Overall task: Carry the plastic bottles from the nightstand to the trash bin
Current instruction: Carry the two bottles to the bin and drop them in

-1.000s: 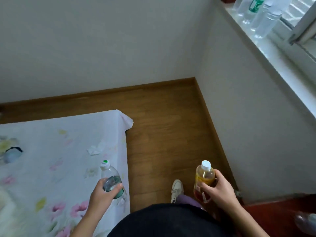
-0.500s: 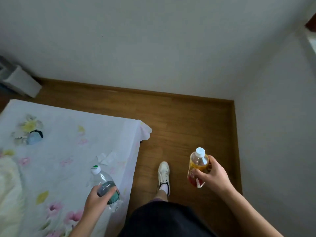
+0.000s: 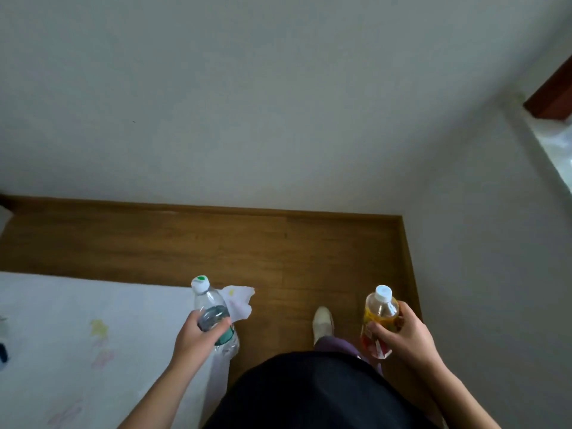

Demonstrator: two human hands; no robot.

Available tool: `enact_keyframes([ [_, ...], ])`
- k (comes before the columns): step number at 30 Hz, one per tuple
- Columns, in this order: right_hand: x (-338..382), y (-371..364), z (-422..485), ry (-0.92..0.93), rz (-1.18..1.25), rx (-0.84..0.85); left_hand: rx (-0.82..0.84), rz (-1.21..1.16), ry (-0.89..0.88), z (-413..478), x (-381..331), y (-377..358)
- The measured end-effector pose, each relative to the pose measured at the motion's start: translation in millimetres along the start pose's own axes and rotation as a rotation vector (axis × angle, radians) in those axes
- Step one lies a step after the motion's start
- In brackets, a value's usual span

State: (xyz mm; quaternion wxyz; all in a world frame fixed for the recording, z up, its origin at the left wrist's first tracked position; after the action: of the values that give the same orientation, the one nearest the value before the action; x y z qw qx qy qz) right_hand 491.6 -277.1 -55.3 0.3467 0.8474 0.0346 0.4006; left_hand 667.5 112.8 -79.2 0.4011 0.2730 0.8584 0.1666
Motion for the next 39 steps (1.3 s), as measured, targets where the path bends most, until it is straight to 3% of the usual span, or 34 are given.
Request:
enact_keyframes([
  [6,47,5,121,0.023,-0.044,0.067,-0.043,-0.06,0.037,75,-64,1],
  [17,263,-48,315,0.325,-0.239,0.386,-0.364,-0.287,0.336,102,-74,29],
  [26,406,-174,374,0.484,-0.313,0.645,-0.603,-0.523,0.533,113,-45,74],
  [39,540,-292,414,0.559,-0.4,0.631,-0.699,-0.551,0.43,228,-65,221],
])
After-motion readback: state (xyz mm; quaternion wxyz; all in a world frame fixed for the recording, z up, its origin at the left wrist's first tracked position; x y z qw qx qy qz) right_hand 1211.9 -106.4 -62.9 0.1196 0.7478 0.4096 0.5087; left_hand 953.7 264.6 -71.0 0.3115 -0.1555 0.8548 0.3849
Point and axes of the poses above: each hand's wrist, its own z-axis towards the middle knuckle, its own y-axis out of the back of the hand, x = y × z, the point moved 4 cm from there along z, towards the middle knuckle, and after that the axes turned 1 degree about y, right-handed, at the moved point
